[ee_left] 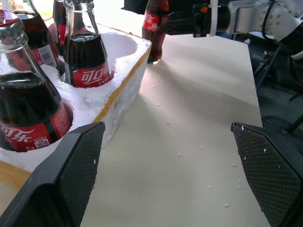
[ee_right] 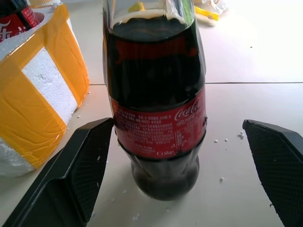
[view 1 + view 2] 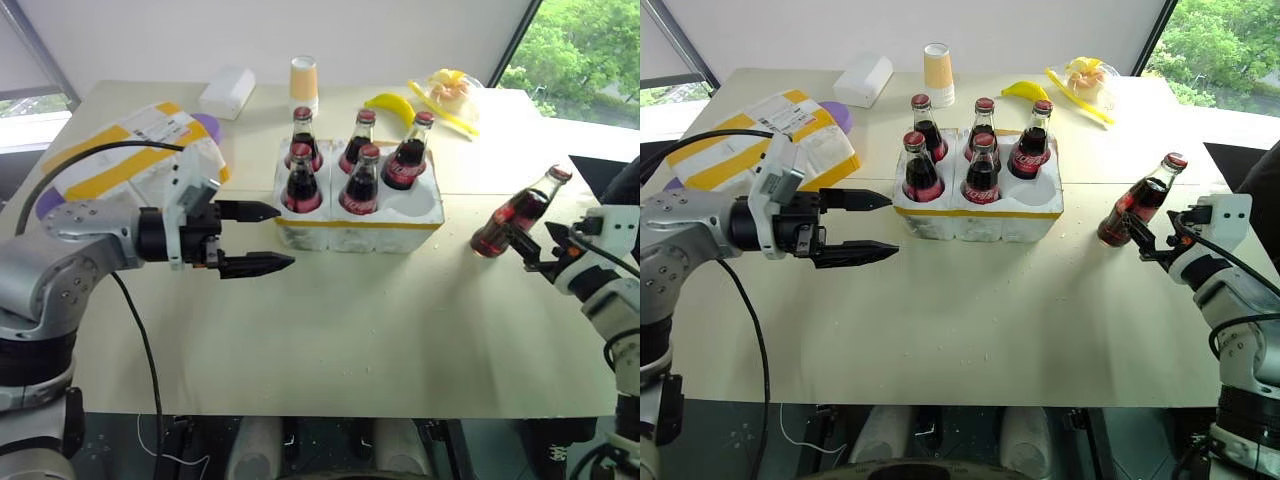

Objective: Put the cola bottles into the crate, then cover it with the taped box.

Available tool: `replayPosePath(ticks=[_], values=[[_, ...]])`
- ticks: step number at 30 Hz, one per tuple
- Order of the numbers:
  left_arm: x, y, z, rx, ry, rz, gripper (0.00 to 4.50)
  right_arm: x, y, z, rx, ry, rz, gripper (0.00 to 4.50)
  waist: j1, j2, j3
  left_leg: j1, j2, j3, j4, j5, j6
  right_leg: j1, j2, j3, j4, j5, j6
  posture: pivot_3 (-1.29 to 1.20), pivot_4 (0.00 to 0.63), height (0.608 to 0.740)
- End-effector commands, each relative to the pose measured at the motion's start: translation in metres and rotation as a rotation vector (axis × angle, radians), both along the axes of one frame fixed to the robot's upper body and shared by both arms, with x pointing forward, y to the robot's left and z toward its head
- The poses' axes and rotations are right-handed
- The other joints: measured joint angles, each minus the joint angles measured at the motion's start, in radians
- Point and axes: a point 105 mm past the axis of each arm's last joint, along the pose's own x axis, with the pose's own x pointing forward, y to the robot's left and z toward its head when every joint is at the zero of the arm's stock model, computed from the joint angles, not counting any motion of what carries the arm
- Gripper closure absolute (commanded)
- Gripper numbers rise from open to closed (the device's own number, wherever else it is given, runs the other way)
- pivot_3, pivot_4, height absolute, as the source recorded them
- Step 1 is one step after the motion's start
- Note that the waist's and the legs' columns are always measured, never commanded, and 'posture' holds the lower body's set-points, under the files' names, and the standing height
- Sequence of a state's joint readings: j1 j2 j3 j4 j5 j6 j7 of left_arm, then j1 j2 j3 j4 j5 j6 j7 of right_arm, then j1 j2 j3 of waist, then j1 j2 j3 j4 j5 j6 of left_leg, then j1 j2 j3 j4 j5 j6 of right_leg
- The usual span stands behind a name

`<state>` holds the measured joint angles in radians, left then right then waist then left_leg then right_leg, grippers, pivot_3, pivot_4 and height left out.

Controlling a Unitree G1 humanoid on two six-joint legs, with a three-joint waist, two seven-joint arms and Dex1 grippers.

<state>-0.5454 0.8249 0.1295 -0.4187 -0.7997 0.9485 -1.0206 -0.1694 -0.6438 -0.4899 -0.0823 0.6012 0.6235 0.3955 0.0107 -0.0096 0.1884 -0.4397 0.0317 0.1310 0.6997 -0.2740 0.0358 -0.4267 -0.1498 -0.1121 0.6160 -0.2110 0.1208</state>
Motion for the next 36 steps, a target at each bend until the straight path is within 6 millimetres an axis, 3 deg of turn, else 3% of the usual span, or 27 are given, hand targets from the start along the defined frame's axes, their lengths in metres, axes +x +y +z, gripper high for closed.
replayPosePath(ticks=[1, 8, 11, 13, 16, 20, 24, 29, 33, 36], values=[[-0.006, -0.005, 0.007, 0.003, -0.044, -0.029, 0.04, 0.008, -0.001, 0.011, -0.005, -0.058, 0.001, 0.0, 0.0, 0.0, 0.0, 0.0, 0.0, 0.0, 0.0, 0.0, 0.0, 0.0, 0.0, 0.0, 0.0, 0.0, 0.0, 0.0, 0.15, 0.74], [-0.005, -0.008, 0.009, 0.005, -0.05, -0.03, 0.04, 0.029, 0.007, 0.011, 0.029, -0.072, 0.021, 0.0, -0.001, 0.0, 0.0, 0.0, 0.0, 0.0, 0.0, 0.0, 0.0, 0.0, 0.0, 0.0, 0.0, 0.0, 0.0, 0.0, 0.15, 0.74], [-0.006, -0.011, 0.01, 0.001, -0.051, -0.042, 0.0, 0.032, 0.009, 0.013, 0.044, -0.089, 0.032, 0.86, -0.001, 0.0, 0.0, 0.0, 0.0, 0.001, 0.0, 0.0, 0.0, 0.0, 0.0, 0.0, 0.0, 0.0, 0.0, 0.0, 0.15, 0.74], [-0.006, -0.012, 0.012, -0.003, -0.051, -0.052, 0.0, 0.033, 0.011, 0.014, 0.035, -0.092, 0.039, 1.7, -0.001, 0.0, 0.0, 0.0, 0.0, 0.001, 0.0, 0.0, 0.0, 0.0, 0.0, 0.0, 0.0, 0.0, 0.0, 0.0, 0.15, 0.74], [-0.007, -0.014, 0.013, -0.001, -0.052, -0.064, 0.0, 0.032, 0.013, 0.022, 0.012, -0.111, 0.043, 1.67, -0.003, 0.001, 0.0, 0.0, 0.0, 0.001, 0.0, 0.0, 0.0, 0.0, 0.0, 0.0, 0.0, 0.0, 0.0, 0.0, 0.15, 0.74], [-0.006, -0.014, 0.013, 0.002, -0.052, -0.069, 0.0, 0.028, 0.017, 0.056, -0.054, -0.198, 0.071, 1.67, -0.004, 0.003, 0.002, 0.0, 0.0, 0.001, 0.0, 0.0, 0.0, 0.0, 0.0, 0.0, 0.0, 0.0, 0.0, 0.0, 0.15, 0.74], [-0.005, -0.016, 0.012, 0.002, -0.052, -0.074, 0.0, 0.023, 0.041, 0.104, -0.079, -0.316, 0.171, 1.67, -0.005, 0.008, 0.004, -0.001, 0.0, 0.001, 0.0, 0.0, -0.001, -0.002, 0.0, 0.0, 0.0, 0.0, 0.0, 0.0, 0.15, 0.74], [-0.004, -0.017, 0.012, -0.001, -0.052, -0.079, 0.0, 0.019, 0.083, 0.144, -0.07, -0.404, 0.327, 1.67, -0.014, 0.009, 0.004, -0.001, 0.0, 0.001, -0.001, 0.001, -0.002, -0.002, 0.001, 0.0, 0.0, 0.0, 0.0, 0.0, 0.15, 0.74], [-0.003, -0.018, 0.012, -0.004, -0.057, -0.079, 0.0, 0.02, 0.119, 0.154, -0.077, -0.424, 0.449, 1.67, -0.019, 0.008, 0.004, -0.001, 0.0, 0.001, -0.002, 0.001, -0.002, -0.002, 0.001, 0.0, 0.0, 0.0, 0.0, 0.0, 0.15, 0.74], [-0.002, -0.018, 0.012, -0.005, -0.063, -0.075, 0.0, 0.023, 0.138, 0.147, -0.067, -0.4, 0.519, 1.67, -0.019, 0.008, 0.004, -0.002, 0.0, 0.001, -0.001, 0.001, -0.002, -0.002, 0.0, 0.0, 0.0, 0.0, 0.0, 0.0, 0.15, 0.74]])
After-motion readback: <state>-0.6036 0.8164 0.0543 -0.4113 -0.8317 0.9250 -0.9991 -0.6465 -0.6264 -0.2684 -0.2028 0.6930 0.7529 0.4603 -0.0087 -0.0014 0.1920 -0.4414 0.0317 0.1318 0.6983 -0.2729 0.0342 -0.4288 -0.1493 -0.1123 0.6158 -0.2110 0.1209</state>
